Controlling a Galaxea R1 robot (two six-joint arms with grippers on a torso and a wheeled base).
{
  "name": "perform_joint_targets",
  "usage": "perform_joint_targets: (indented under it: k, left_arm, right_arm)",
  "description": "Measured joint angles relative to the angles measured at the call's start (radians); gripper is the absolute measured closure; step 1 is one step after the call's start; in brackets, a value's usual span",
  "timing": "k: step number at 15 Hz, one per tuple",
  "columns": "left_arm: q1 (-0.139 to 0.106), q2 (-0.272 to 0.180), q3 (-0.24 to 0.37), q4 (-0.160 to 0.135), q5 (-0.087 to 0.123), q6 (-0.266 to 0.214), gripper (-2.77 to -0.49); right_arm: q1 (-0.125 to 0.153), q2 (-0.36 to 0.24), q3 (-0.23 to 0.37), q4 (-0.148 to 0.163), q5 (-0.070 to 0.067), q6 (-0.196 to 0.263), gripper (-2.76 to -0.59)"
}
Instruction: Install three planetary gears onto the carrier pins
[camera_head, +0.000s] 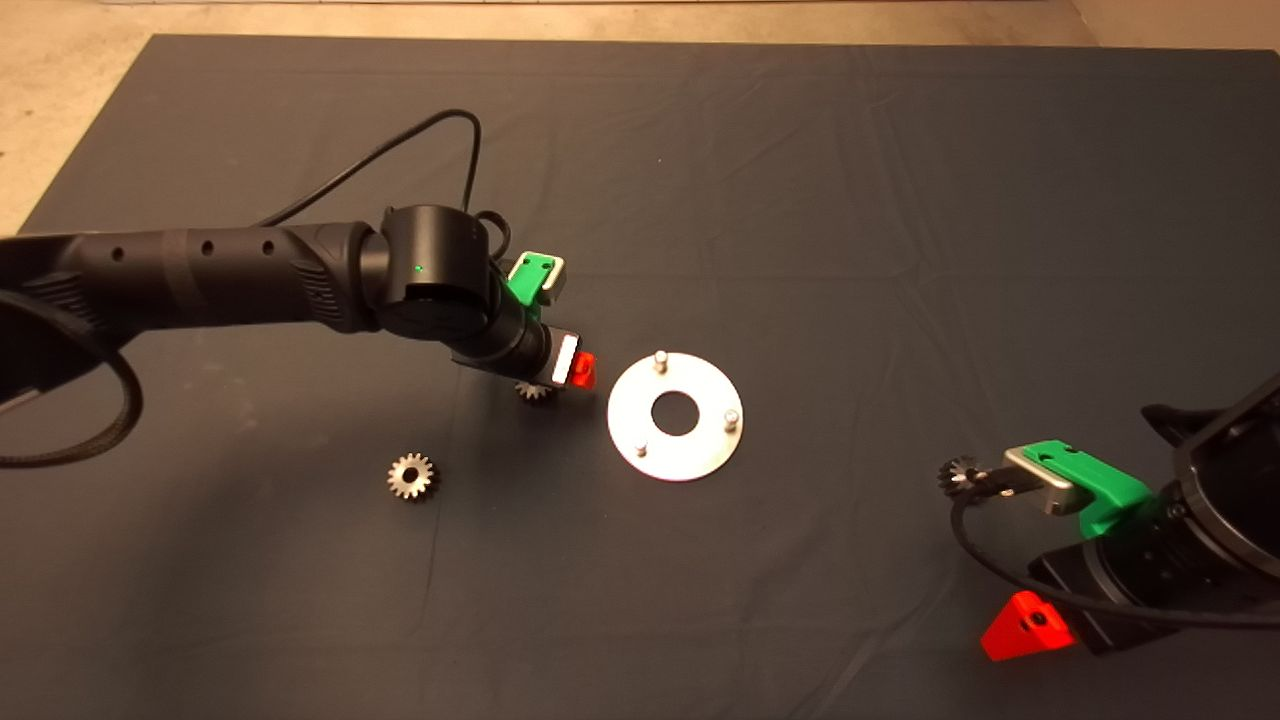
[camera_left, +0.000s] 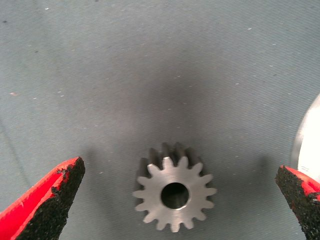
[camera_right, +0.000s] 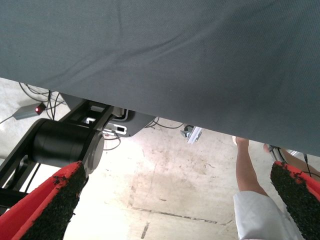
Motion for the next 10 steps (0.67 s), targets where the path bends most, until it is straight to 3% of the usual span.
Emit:
perform_joint_targets:
  k: [10]
  left_arm:
    - [0.005, -0.005, -0.016, 0.003, 0.001, 0.004, -2.77]
  right_arm:
    - [0.0, 0.0, 0.0, 0.0, 0.001, 0.0, -2.76]
